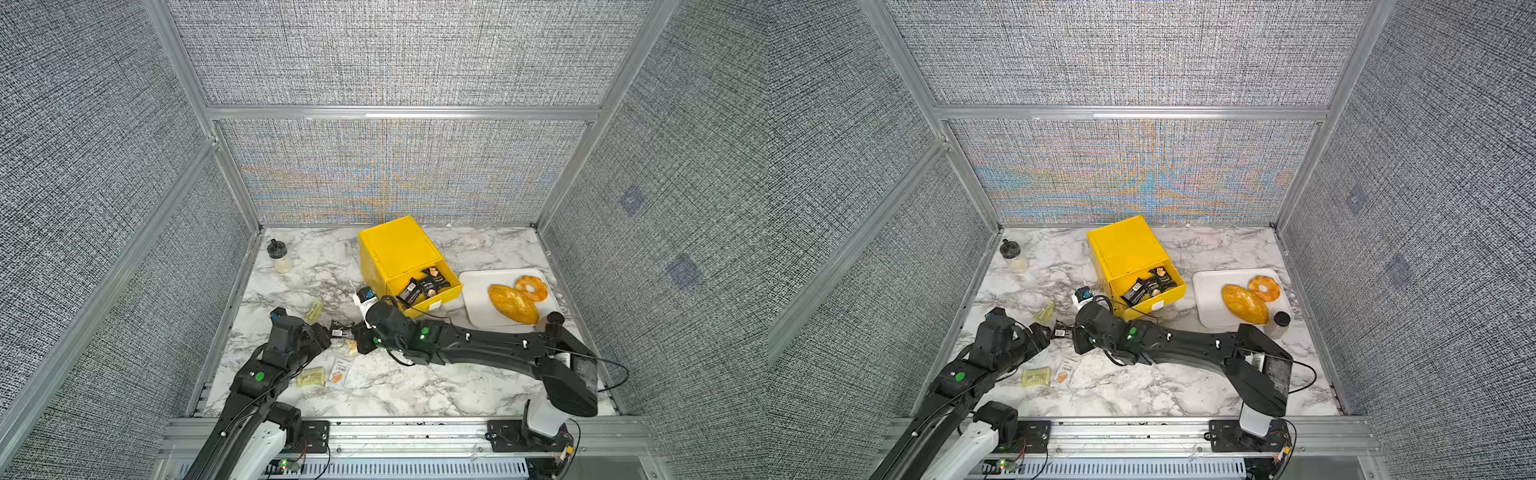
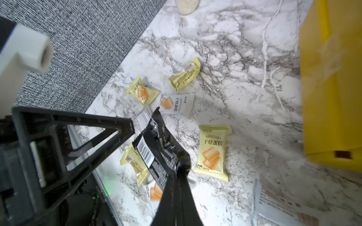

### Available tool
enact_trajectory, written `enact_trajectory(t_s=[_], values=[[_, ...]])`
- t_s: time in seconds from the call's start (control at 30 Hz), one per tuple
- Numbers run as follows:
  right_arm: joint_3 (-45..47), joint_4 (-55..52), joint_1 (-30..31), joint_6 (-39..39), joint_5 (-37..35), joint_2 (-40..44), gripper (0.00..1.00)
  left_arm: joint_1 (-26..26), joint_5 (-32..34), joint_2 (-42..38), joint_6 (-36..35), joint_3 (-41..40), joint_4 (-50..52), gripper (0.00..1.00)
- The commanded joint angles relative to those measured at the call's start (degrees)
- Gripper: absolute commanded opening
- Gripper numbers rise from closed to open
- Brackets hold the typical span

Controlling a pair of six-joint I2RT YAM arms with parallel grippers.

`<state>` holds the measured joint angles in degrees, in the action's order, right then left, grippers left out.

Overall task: Place the cookies into the drawer by color
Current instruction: Place the cookie in the drawer.

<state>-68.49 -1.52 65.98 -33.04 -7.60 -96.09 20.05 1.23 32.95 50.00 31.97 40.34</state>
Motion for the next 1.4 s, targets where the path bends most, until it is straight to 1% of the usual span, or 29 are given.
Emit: enact_trajectory(t_s=[0.0, 0.07, 0.33, 0.6, 0.73, 0.87, 1.07, 1.3, 1.33, 1.37], values=[[0.9, -2.0, -0.1, 1.6, -3.6, 3.9, 0.00, -0.1, -2.0, -1.7, -0.3, 1.7, 2.6, 0.94], [1.7, -2.9, -0.4, 2.0, -4.7, 6.9, 0.00, -0.1, -2.6, -2.6, -0.3, 2.6, 3.1, 0.99], [4.8, -6.2, -3.6, 3.8, -7.8, 18.4, 0.00, -0.1, -7.0, -2.1, -0.2, 4.8, 2.3, 0.99], [8.7, -7.5, -10.6, 5.7, -7.9, 28.0, 0.00, 0.1, -10.4, -0.6, 0.0, 5.1, -0.7, 0.99], [10.1, -8.5, -15.8, 7.1, -5.8, 31.2, 0.00, 0.5, -10.7, -0.1, 0.4, 5.4, -1.5, 0.99], [11.4, -8.8, -21.1, 8.3, -2.3, 31.9, 0.00, 1.3, -10.4, 0.6, 0.9, 5.5, -2.3, 0.99], [13.4, -7.9, -26.5, 9.3, 2.7, 29.8, 0.00, 3.4, -9.4, 2.5, 1.5, 5.8, -3.7, 0.99], [12.3, -8.9, -29.0, 10.1, 7.5, 25.7, 0.00, 7.0, -6.7, 5.1, 2.1, 6.8, -4.6, 0.99], [12.1, -9.2, -29.0, 10.2, 7.7, 25.3, 0.02, 7.5, -6.3, 5.4, 2.2, 7.0, -4.6, 0.99], [11.9, -9.2, -29.0, 10.3, 7.9, 25.1, 0.10, 8.1, -5.9, 5.6, 2.3, 7.2, -4.6, 0.99]])
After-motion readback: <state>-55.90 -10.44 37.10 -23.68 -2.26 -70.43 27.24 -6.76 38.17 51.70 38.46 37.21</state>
